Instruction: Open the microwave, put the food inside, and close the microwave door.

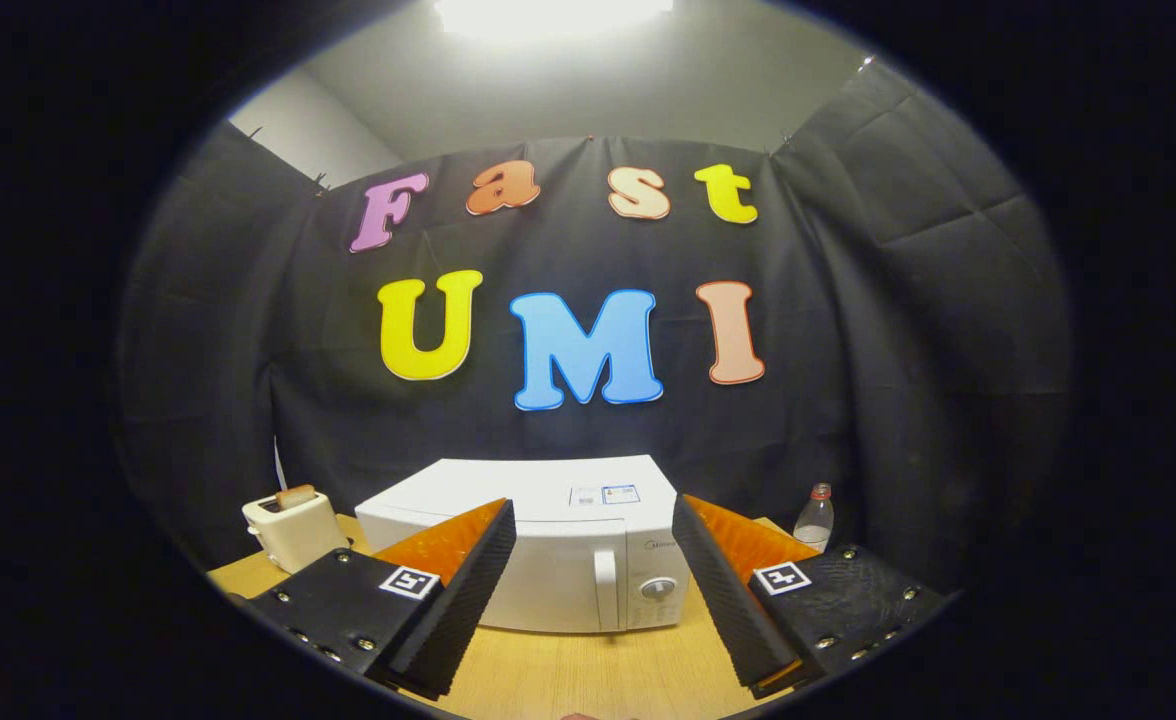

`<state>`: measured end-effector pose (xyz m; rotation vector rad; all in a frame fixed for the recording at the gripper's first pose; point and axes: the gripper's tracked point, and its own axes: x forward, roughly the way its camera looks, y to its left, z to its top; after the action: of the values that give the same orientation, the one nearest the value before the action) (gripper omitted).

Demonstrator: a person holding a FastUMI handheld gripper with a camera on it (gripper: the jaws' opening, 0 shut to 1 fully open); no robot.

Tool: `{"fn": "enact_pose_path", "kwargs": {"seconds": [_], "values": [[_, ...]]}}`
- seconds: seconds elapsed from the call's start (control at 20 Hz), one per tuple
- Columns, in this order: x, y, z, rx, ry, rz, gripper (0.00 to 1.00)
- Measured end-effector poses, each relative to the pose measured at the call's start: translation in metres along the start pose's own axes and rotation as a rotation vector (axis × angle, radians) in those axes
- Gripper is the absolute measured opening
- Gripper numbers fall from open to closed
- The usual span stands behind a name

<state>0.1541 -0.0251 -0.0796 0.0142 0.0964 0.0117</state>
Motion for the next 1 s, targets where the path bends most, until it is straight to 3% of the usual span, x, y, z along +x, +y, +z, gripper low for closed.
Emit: {"fn": "enact_pose_path", "kwargs": {"seconds": [0.45, 0.7, 1.0], "values": [[0.07, -0.015, -0.076, 0.0, 0.131, -0.013, 0.99], [0.096, -0.016, -0.12, -0.003, 0.219, -0.009, 0.86], [0.112, -0.011, -0.158, 0.007, 0.302, 0.015, 0.84]]}}
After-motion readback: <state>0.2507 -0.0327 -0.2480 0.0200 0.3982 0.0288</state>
